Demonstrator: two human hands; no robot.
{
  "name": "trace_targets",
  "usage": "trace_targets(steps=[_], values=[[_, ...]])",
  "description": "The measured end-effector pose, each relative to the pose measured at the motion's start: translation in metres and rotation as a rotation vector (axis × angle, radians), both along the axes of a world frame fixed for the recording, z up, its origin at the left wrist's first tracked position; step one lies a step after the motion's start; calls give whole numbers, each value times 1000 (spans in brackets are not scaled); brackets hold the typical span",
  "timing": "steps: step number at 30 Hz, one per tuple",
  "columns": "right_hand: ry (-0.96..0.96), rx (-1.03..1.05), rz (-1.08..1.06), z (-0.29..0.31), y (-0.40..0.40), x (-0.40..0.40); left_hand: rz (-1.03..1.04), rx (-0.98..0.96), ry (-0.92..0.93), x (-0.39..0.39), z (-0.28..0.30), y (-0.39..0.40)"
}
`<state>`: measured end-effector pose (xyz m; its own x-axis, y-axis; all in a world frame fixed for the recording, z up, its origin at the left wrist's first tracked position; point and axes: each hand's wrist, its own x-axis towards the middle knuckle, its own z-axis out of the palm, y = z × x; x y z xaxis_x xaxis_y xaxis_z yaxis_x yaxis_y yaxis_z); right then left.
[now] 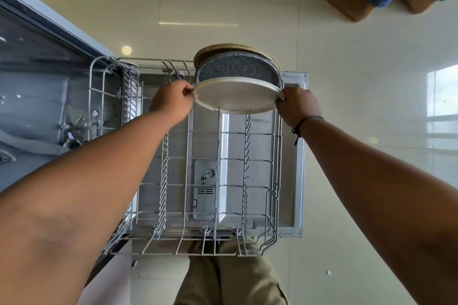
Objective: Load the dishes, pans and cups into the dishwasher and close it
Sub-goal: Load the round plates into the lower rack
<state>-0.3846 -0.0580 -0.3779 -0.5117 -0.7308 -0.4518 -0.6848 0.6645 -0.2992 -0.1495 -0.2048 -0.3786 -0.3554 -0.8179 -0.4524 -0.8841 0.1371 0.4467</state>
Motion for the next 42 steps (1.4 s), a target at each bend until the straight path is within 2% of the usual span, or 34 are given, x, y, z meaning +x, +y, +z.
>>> trace_targets(steps=[4, 12, 16, 18, 22, 26, 29, 34, 42], values=[[13, 48, -29, -6, -10, -7, 102, 53, 53, -18, -10, -11], [-65, 51, -54, 1, -27, -4, 86, 152, 64, -24, -15, -12], [-109, -108, -135, 19, -12, 14, 97, 192, 1, -21, 4, 2], [-82, -161, -104, 29, 6, 26, 77, 186, -20, -15, 24, 23], [-129, -20, 23, 48, 58, 58, -69, 217, -79, 28, 68, 85], [-194, 162, 186, 75, 111, 92, -54, 236, -118, 94, 104, 144], [-175, 202, 390, 110, 133, 117, 40, 174, -141, 134, 154, 191], [-43, 168, 792, 163, 149, 167, 221, 107, -63, 180, 243, 260], [93, 2, 1325, 252, 180, 297, 593, -71, -15, 254, 320, 397]])
